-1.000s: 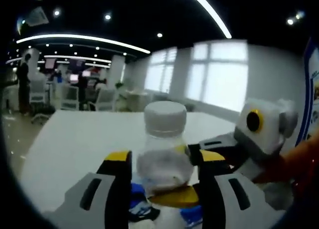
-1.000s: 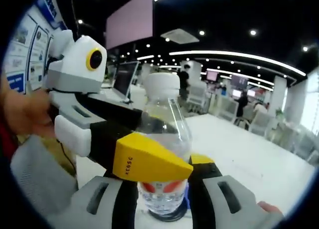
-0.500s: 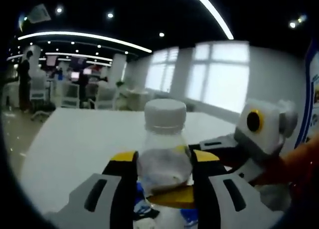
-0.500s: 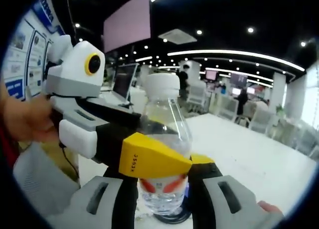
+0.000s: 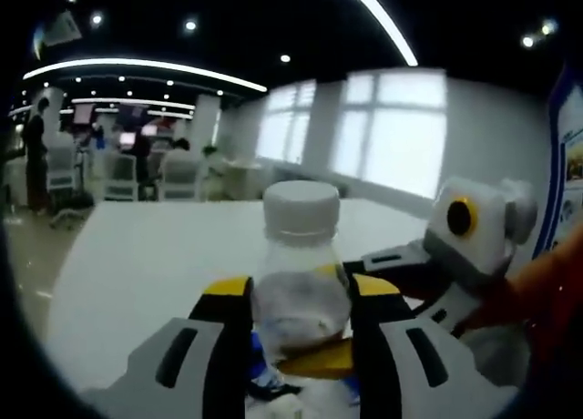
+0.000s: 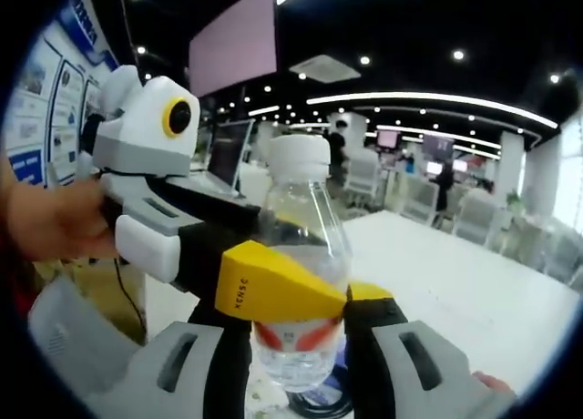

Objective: Arrange the tabletop items into an orderly group along one side of the table until the central work area is clear of visible clutter.

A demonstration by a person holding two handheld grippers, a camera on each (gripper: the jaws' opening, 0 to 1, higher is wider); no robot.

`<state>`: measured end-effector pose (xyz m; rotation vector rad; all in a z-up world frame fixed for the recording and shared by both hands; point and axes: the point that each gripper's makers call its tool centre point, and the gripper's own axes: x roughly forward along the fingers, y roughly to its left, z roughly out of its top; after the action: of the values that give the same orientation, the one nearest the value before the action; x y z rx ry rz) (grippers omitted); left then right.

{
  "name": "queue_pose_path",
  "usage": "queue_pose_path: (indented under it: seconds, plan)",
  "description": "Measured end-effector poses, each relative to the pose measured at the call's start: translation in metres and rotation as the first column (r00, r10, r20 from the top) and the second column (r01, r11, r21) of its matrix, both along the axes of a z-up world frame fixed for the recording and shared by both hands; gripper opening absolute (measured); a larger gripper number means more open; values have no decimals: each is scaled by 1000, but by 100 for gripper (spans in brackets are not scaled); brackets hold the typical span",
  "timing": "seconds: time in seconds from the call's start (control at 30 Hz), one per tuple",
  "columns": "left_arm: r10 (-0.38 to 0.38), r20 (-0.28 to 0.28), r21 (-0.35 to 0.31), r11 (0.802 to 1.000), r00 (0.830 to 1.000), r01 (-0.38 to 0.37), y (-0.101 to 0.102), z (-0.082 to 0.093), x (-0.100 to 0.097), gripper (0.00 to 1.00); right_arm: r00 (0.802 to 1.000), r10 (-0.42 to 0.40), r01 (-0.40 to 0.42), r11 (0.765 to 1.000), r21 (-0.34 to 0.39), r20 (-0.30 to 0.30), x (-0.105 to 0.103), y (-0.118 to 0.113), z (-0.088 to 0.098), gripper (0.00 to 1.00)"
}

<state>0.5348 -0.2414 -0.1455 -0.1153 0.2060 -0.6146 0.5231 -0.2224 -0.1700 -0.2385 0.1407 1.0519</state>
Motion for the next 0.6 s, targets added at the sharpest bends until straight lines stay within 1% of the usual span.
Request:
queue_pose_path:
  seconds: [0.13, 0.3, 0.4, 0.47, 0.6]
  plan:
    - [-46, -2, 16, 999, 999, 46, 9, -1, 1, 39, 1000, 22, -22, 1000, -5, 0, -1, 9, -2, 38]
    - [-128, -4, 38, 991, 992, 128, 16, -7, 0, 39, 998, 59, -59, 998, -12, -5, -3, 17, -7, 38]
    - [-204, -8, 39, 978, 979, 205, 20, -12, -1, 39, 996, 86, -86, 996, -25, 9, -5, 24, -10, 39]
    - [-237, 1, 49, 970, 972, 236, 23, -13, 0, 39, 995, 97, -97, 995, -26, 9, -5, 28, -11, 39]
    - [-284, -8, 49, 958, 959, 284, 33, -15, 2, 39, 993, 115, -115, 993, -14, -6, -2, 37, -13, 39]
